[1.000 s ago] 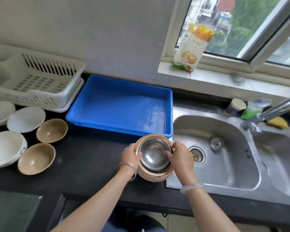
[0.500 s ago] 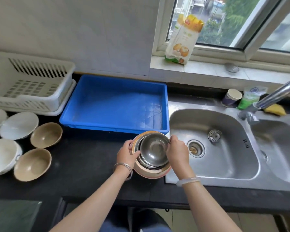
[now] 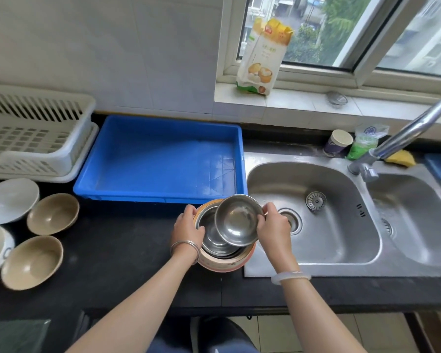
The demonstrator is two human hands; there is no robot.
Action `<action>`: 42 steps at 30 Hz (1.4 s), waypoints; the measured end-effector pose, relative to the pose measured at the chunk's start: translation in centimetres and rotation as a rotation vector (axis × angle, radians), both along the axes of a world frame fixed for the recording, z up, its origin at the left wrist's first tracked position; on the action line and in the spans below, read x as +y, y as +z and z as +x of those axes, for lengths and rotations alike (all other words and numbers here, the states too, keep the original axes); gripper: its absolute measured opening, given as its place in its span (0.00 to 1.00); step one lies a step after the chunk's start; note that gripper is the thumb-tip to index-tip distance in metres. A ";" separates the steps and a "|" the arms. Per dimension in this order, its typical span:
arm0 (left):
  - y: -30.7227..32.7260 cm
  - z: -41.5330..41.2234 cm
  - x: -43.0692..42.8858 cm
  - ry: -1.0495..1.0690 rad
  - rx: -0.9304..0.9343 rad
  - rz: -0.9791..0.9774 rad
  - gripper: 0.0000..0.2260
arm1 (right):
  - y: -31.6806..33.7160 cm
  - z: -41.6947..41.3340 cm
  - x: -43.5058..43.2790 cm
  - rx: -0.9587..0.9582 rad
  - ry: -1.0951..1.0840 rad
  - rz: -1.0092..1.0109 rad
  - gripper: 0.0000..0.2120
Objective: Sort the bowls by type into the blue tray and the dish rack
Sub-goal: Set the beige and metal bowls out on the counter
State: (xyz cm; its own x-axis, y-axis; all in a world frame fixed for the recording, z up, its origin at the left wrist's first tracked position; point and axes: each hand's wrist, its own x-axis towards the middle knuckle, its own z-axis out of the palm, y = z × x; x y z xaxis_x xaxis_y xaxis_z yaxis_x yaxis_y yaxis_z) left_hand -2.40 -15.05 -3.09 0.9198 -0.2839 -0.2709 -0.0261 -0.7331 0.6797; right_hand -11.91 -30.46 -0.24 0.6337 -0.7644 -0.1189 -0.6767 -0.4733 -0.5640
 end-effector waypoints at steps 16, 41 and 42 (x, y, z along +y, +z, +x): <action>1.7 0.3 -0.6 0.062 -0.104 -0.100 0.06 | 1.1 -0.6 -1.3 -0.066 -0.052 0.104 0.04; 2.4 2.6 19.7 0.749 0.088 -0.274 0.07 | 1.1 12.3 10.6 -0.094 0.255 0.574 0.08; 2.0 2.3 20.6 0.788 0.102 -0.277 0.07 | 0.7 12.9 11.5 -0.079 0.264 0.596 0.08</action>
